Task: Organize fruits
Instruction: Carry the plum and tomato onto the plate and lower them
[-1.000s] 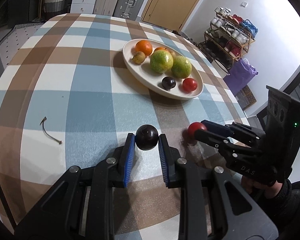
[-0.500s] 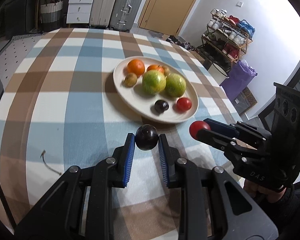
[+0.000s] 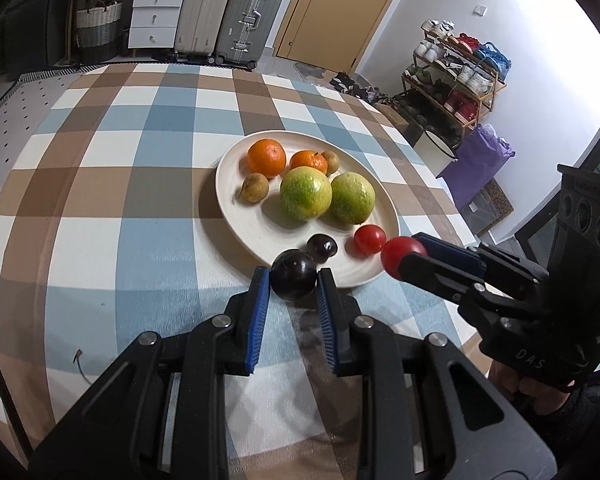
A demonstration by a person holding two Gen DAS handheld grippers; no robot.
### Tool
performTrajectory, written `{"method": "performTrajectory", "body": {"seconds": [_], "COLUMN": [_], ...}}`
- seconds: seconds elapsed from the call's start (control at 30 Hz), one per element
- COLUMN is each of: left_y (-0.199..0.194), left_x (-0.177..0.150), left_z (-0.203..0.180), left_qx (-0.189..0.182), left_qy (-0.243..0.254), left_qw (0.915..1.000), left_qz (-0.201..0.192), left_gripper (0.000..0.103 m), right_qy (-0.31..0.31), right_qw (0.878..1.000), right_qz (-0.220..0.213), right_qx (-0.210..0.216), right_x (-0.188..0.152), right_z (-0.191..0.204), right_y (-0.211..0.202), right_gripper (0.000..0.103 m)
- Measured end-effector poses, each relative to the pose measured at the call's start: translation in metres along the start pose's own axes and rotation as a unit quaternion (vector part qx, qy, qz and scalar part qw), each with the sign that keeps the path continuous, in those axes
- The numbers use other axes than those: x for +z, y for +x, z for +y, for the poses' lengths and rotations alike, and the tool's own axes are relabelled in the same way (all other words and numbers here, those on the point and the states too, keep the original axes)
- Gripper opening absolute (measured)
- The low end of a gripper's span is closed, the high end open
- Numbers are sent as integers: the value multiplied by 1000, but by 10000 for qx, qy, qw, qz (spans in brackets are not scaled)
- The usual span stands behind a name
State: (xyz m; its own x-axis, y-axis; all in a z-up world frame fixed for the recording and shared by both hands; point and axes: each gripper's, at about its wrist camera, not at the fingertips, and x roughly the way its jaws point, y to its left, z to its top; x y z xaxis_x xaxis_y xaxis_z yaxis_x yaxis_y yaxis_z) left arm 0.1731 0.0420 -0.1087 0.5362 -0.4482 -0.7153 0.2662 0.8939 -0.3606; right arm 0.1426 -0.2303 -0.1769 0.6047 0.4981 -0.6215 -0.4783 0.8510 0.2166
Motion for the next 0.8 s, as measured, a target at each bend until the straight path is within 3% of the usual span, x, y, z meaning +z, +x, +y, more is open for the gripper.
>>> {"method": "performTrajectory", "body": {"seconds": [0.8], "left_y": [62], "left_x": [35], "left_z": [2], "left_qx": [-47], "left_qy": [62], "left_qw": [9992], "left_qz": [383], "left_gripper": [21], "right_qy": [129], "right_qw": [9999], "right_qz": [-29], "right_qx": [40], "right_x": [19], "right_z": [-27], "right_y": [25], "right_gripper": [27]}}
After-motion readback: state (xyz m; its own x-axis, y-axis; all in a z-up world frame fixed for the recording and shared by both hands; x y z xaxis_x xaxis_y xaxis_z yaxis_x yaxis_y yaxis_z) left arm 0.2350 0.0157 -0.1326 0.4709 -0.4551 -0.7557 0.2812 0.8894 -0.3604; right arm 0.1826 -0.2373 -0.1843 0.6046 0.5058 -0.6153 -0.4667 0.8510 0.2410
